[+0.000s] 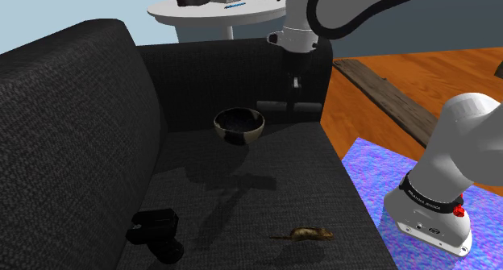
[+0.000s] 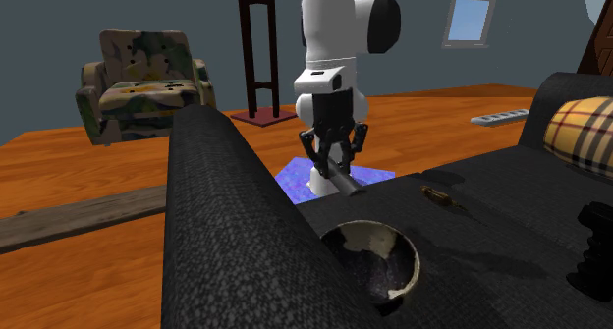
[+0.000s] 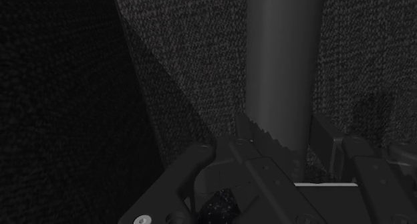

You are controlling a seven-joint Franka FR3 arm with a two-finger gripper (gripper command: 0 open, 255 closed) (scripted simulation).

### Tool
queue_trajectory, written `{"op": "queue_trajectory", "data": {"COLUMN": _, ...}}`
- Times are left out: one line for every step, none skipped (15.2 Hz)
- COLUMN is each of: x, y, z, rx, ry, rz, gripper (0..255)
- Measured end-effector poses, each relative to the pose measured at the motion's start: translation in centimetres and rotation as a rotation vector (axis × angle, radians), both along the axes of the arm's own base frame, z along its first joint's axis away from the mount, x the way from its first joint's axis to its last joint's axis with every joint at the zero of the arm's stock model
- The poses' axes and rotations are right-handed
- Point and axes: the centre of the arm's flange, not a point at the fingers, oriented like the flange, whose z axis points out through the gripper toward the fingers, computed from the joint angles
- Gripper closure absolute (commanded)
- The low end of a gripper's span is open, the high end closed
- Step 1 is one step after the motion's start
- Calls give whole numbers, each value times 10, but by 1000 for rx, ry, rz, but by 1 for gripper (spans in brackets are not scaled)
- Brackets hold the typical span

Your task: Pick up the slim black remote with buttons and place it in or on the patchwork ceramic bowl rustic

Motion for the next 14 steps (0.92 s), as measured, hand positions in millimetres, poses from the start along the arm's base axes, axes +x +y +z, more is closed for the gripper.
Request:
{"op": "queue_trajectory", "data": {"x": 1, "y": 0, "z": 6, "rx": 0, "ry": 0, "rz": 0, "gripper": 255}}
{"op": "queue_trajectory", "data": {"x": 1, "y": 1, "z": 12, "rx": 0, "ry": 0, "rz": 0, "gripper": 255}}
{"op": "queue_trajectory", "data": {"x": 2, "y": 0, "z": 16, "rx": 0, "ry": 0, "rz": 0, "gripper": 255}}
{"op": "queue_trajectory", "data": {"x": 1, "y": 0, "z": 22, "rx": 0, "ry": 0, "rz": 0, "gripper": 255}}
{"op": "queue_trajectory", "data": {"x": 1, "y": 0, "z": 27, "rx": 0, "ry": 0, "rz": 0, "gripper": 255}}
{"op": "queue_trajectory", "data": {"x": 1, "y": 0, "z": 31, "rx": 0, "ry": 0, "rz": 0, "gripper": 255}}
{"op": "queue_trajectory", "data": {"x": 7, "y": 1, "z": 32, "rx": 0, "ry": 0, "rz": 0, "gripper": 255}}
{"op": "queue_trajectory", "data": {"x": 17, "y": 4, "z": 34, "rx": 0, "ry": 0, "rz": 0, "gripper": 255}}
{"op": "queue_trajectory", "data": {"x": 28, "y": 7, "z": 34, "rx": 0, "ry": 0, "rz": 0, "gripper": 255}}
{"op": "queue_trajectory", "data": {"x": 40, "y": 13, "z": 33, "rx": 0, "ry": 0, "rz": 0, "gripper": 255}}
{"op": "queue_trajectory", "data": {"x": 52, "y": 15, "z": 29, "rx": 0, "ry": 0, "rz": 0, "gripper": 255}}
{"op": "queue_trajectory", "data": {"x": 65, "y": 17, "z": 29, "rx": 0, "ry": 1, "rz": 0, "gripper": 255}}
{"op": "queue_trajectory", "data": {"x": 77, "y": 22, "z": 29, "rx": 0, "ry": 1, "rz": 0, "gripper": 255}}
{"op": "queue_trajectory", "data": {"x": 91, "y": 27, "z": 26, "rx": 0, "ry": 0, "rz": 0, "gripper": 255}}
